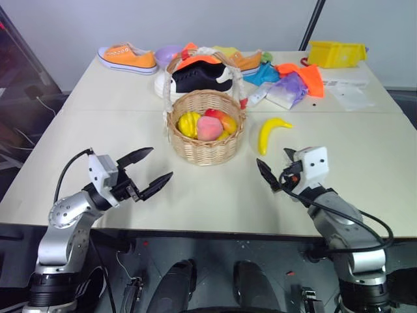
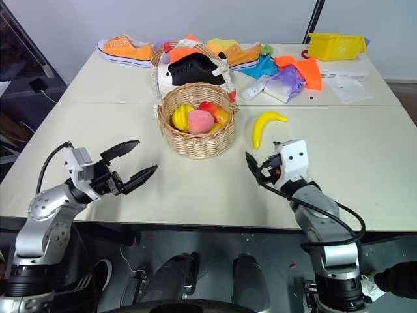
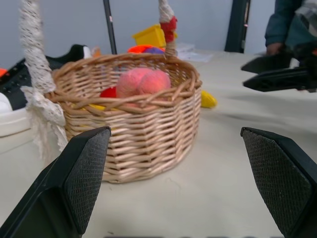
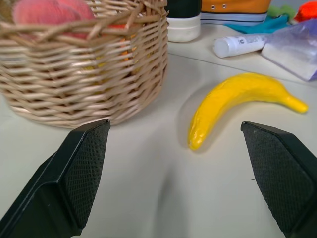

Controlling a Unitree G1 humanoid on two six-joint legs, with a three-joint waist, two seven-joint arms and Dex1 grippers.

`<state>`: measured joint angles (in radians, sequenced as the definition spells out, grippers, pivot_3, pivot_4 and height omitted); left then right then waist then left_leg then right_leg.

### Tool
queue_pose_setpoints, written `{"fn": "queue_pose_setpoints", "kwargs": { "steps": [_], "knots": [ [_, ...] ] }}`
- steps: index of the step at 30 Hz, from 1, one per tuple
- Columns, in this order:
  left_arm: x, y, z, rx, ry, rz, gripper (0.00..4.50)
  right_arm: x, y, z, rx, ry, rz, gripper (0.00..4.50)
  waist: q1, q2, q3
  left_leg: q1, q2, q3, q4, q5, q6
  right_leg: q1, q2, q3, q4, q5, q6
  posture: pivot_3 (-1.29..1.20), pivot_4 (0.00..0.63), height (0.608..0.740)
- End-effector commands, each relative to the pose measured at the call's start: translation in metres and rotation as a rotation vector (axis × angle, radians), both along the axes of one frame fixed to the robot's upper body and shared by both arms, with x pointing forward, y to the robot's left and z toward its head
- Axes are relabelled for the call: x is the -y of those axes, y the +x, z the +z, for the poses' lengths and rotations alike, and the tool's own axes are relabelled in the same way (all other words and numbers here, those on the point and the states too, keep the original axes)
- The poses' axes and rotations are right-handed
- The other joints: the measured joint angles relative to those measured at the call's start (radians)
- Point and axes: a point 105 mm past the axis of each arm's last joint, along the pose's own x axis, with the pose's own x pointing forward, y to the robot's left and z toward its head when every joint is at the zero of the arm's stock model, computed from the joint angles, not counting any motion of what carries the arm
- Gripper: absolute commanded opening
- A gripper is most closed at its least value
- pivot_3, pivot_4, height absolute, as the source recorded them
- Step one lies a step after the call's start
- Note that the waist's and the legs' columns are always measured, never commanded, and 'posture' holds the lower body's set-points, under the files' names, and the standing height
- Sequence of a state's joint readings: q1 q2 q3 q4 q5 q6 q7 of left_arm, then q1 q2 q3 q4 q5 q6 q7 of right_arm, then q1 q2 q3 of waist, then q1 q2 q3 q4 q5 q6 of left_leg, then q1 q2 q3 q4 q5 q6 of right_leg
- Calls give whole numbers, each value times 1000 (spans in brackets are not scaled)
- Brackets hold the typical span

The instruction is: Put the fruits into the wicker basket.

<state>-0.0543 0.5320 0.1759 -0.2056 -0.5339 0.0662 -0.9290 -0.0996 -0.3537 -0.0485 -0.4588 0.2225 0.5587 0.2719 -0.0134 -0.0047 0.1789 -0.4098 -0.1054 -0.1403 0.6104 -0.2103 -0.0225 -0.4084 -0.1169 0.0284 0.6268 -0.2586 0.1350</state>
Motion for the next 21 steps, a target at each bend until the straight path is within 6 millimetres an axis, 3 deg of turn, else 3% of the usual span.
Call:
{"fn": "queue_pose_setpoints", "kwargs": {
  "steps": [1,4,9,12,21],
  "knots": [
    [12,-12,2,-4,40,-99,4500,-1,19,5,32,-23,-61,4411,1,0,0,0,0,0,0,0,0,0,0,0,0,0,0,0,150,740],
    [19,-22,-2,-16,84,-157,4500,-6,32,4,15,-41,-60,4411,1,0,0,0,0,0,0,0,0,0,0,0,0,0,0,0,150,740],
    [21,-21,4,0,66,-144,4500,-10,60,4,-60,-31,-88,4411,1,0,0,0,0,0,0,0,0,0,0,0,1,0,0,0,150,740],
    [21,-22,1,-9,55,-131,4500,-1,72,3,-106,-20,-148,4411,1,0,0,0,0,0,-1,0,0,-1,0,0,1,0,0,0,150,740],
    [20,-24,-6,-23,43,-99,4500,7,90,2,-158,-13,-231,4411,0,0,0,0,0,0,-1,0,0,-1,0,0,1,0,0,0,150,740]
  ]
}}
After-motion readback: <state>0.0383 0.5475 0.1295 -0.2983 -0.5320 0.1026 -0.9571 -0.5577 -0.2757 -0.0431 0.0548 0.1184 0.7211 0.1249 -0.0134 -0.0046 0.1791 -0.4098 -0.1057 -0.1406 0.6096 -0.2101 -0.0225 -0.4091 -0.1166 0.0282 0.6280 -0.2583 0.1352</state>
